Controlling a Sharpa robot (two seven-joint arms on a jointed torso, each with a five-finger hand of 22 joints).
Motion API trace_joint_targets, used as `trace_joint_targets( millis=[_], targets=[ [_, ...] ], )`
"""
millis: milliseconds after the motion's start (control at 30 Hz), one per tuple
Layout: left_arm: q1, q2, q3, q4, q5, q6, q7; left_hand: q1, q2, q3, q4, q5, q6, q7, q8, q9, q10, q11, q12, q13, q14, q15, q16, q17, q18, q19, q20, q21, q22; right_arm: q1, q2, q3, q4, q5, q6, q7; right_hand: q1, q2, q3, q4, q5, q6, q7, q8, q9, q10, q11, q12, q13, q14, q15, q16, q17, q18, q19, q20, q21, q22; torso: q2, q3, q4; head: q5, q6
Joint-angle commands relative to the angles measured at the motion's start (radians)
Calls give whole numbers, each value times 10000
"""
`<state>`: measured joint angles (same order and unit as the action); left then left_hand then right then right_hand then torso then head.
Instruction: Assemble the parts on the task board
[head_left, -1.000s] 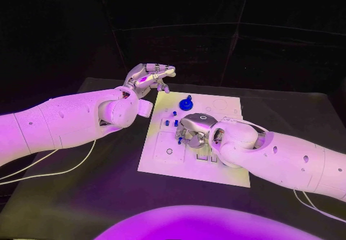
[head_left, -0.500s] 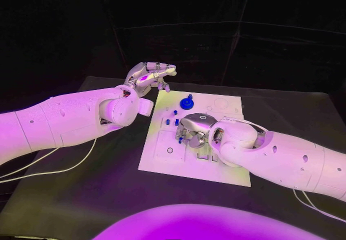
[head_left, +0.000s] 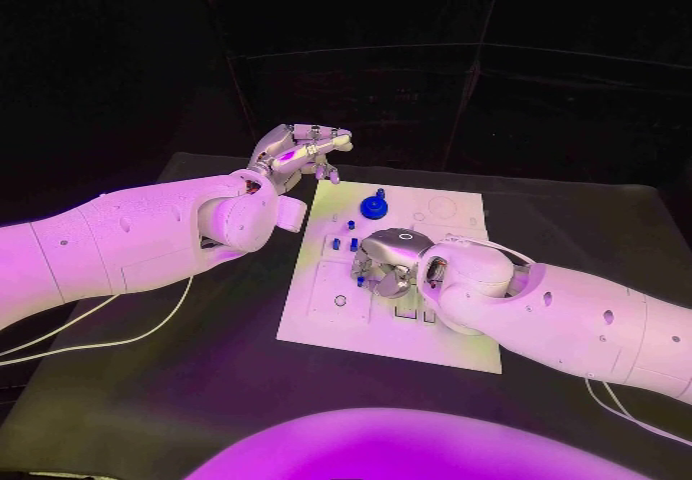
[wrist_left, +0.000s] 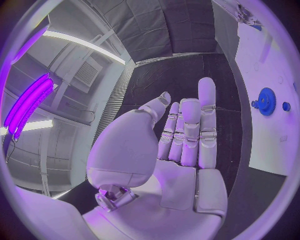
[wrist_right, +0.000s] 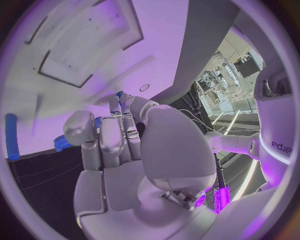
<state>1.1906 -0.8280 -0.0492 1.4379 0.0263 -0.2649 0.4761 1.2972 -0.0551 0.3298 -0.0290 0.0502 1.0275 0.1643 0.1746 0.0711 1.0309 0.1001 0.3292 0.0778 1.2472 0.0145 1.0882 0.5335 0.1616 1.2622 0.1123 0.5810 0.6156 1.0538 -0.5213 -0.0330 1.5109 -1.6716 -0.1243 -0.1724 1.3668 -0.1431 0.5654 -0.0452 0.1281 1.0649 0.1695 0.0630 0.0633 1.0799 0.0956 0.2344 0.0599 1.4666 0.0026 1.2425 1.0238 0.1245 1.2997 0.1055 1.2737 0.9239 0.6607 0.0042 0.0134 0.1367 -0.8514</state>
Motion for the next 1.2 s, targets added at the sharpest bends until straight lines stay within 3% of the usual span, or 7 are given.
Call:
trace_joint_targets(
  millis=[33,133,433,633,767,1067,1200],
  targets=[
    [15,-2,5,6,15,115,42,50,2,-31,-5,26,-44,-5,47,-15,-91,-10,42,-12,-91,-9,-47,-9,206,-61,-8,-43,-11,11,-10,-3,-31,121,-226,118,-168,-43,-98,-17,61,-286,104,-22,-4,-361,121,-157,12,35,112,-227,-311,10,-225,70,-213,-396,4,4,2,13,-5],
    [15,-8,5,5,15,120,38,50,2,-31,-5,26,-44,-5,47,-15,-91,-10,42,-12,-91,-9,-47,-9,206,-61,-8,-43,-11,11,-22,-4,-45,145,-417,127,-233,-103,-190,-45,58,-527,222,-6,8,-735,254,-272,24,-132,214,-523,-768,95,-480,172,-474,-857,4,1,10,19,-13],
    [15,-11,5,-14,15,129,31,50,2,-31,-5,26,-44,-5,47,-15,-91,-10,42,-12,-91,-9,-47,-9,206,-61,-8,-43,-11,9,-147,-5,102,239,-1012,254,-293,-166,-349,-80,60,-748,310,-4,12,-1007,341,-268,39,-243,288,-675,-1034,159,-663,244,-670,-1179,4,8,-7,27,-11],
    [14,-31,4,-35,15,130,27,67,-2,-41,-19,26,-59,-1,53,-18,-108,-8,56,-19,-109,-8,-59,-45,207,-60,-6,-64,-28,12,-746,1,701,381,-1555,316,-273,-129,-377,-99,177,-714,296,41,33,-987,325,-187,58,-205,286,-600,-960,147,-610,259,-629,-1094,-11,5,-14,12,24],
    [14,-42,4,-46,15,133,16,67,-2,-41,-19,26,-59,-1,53,-18,-108,-8,56,-19,-109,-8,-59,-45,207,-60,-6,-64,-28,125,-1406,10,1192,585,-1715,173,-281,-108,-411,-104,306,-594,249,100,56,-873,283,-59,72,-161,255,-554,-942,134,-537,259,-581,-1011,-18,-15,0,-18,168],
    [13,-39,-5,-82,16,132,3,72,-1,-41,-22,26,-59,-2,55,-18,-109,-8,59,-20,-110,-8,-59,-46,207,-60,-6,-67,-30,824,-2733,36,1530,1231,-1233,-596,-602,-372,-878,49,278,-688,190,33,29,-947,246,52,48,-141,235,-584,-1056,131,-494,250,-613,-1051,-13,13,-44,-400,437],
    [13,-31,-8,-94,16,140,4,72,-1,-41,-22,26,-59,-2,55,-18,-109,-8,59,-20,-110,-8,-59,-46,207,-60,-6,-67,-30,951,-3021,40,1512,1075,-997,-843,-617,-403,-1284,129,286,-759,75,32,32,-1130,193,102,56,-142,191,-607,-1128,140,-491,225,-666,-1113,-8,16,-28,-527,520]
  ],
)
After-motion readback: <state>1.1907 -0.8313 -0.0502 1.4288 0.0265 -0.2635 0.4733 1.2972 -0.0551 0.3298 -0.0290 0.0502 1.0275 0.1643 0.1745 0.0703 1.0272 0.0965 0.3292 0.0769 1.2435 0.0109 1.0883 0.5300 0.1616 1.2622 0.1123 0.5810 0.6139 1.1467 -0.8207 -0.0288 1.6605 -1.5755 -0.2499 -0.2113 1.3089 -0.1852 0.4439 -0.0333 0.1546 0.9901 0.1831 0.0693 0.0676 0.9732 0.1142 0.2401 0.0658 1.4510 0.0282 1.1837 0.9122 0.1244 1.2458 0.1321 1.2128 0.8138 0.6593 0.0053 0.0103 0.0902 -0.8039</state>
